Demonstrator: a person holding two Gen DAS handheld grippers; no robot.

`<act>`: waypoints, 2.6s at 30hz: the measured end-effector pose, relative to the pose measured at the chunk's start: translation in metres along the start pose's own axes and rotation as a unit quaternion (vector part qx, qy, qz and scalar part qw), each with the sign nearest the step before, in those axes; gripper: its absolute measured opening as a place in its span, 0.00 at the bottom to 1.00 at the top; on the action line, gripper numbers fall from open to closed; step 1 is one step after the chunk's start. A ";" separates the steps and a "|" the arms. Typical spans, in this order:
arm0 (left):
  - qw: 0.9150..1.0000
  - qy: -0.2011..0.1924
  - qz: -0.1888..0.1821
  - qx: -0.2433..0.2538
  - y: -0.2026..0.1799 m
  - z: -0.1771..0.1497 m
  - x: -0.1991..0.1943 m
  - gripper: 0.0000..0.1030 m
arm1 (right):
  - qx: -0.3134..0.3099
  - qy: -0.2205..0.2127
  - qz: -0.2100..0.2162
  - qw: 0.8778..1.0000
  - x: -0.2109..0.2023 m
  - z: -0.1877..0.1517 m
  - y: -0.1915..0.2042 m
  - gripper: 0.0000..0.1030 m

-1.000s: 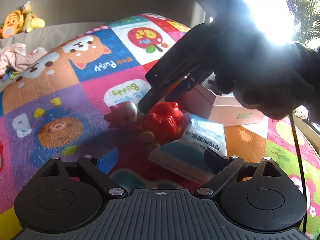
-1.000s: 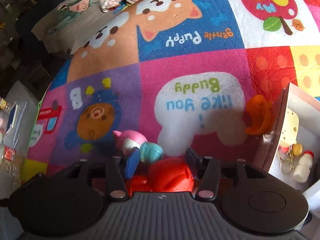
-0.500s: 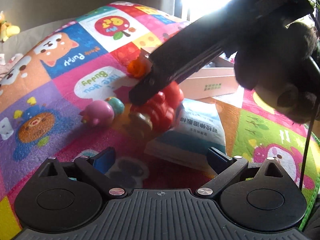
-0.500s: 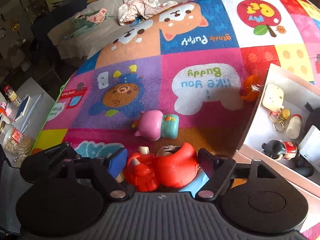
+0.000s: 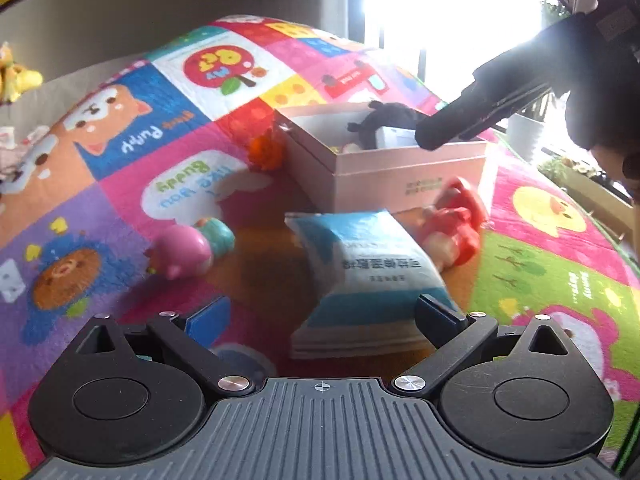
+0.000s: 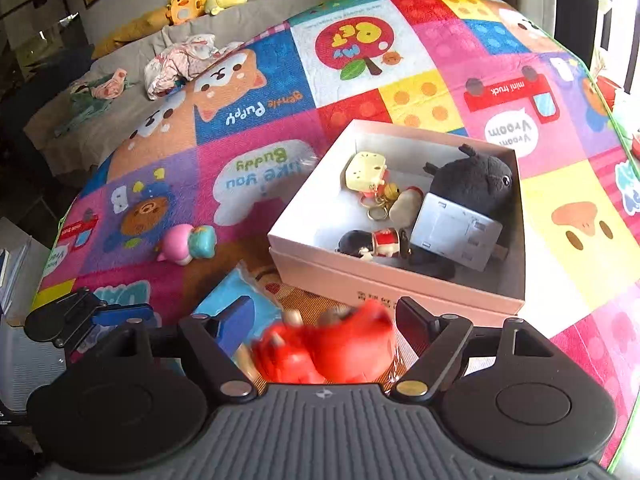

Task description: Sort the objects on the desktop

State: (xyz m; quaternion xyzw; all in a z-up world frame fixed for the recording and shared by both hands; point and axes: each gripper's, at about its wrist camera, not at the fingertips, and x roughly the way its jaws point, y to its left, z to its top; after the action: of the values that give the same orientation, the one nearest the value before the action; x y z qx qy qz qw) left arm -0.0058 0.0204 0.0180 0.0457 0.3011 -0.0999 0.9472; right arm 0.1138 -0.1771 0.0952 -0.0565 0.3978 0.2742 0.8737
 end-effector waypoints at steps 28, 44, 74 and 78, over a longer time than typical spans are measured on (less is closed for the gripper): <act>0.988 -0.034 -0.010 -0.148 0.069 -0.016 -0.005 0.99 | -0.187 0.072 -0.118 0.973 0.142 0.105 0.087 0.03; 0.994 -0.033 -0.027 -0.097 0.034 0.005 -0.011 0.99 | -0.099 -0.070 -0.081 0.989 -0.016 -0.018 0.032 0.84; 0.999 0.024 -0.030 0.014 -0.003 -0.007 -0.029 1.00 | 0.044 -0.038 0.070 0.996 0.029 -0.045 0.050 0.48; 0.999 0.025 -0.044 0.009 -0.012 -0.004 -0.017 1.00 | 0.045 -0.139 -0.001 0.989 -0.044 -0.057 0.011 0.48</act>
State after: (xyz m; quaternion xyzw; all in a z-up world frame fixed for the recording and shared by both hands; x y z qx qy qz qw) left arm -0.0239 0.0124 0.0247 0.0435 0.3252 -0.1435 0.9337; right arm 0.0466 -0.2047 0.0904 0.0208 0.2846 0.2605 0.9223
